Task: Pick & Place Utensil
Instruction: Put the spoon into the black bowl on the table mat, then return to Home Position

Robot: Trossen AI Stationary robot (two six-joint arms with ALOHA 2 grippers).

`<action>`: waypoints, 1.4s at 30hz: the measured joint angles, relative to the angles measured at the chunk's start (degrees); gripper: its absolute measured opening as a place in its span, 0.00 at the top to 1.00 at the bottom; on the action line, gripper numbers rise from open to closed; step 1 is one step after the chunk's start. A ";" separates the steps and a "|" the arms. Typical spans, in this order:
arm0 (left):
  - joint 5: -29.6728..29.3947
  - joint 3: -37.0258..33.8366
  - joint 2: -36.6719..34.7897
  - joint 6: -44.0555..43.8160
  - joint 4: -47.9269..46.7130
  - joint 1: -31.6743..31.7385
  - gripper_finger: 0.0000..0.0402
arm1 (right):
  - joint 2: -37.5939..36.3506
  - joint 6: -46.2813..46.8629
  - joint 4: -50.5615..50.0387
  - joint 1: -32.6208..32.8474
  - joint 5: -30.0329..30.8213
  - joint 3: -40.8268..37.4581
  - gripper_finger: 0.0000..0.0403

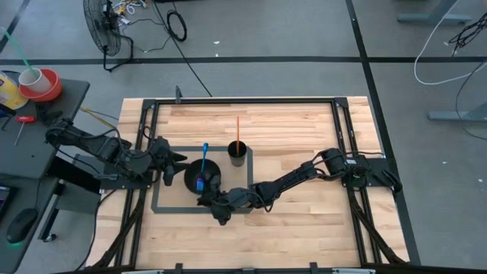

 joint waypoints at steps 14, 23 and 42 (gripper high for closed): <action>-0.24 -0.02 0.02 -0.39 0.42 0.00 0.52 | 0.00 9.02 0.26 1.47 0.14 0.04 0.64; -0.58 -0.02 0.02 -0.89 0.42 -0.47 0.52 | -5.13 15.36 -2.69 5.20 3.02 0.04 0.54; -1.80 -9.40 -2.65 4.84 13.87 -8.37 0.62 | -39.29 28.22 5.29 4.52 -3.59 -35.64 0.96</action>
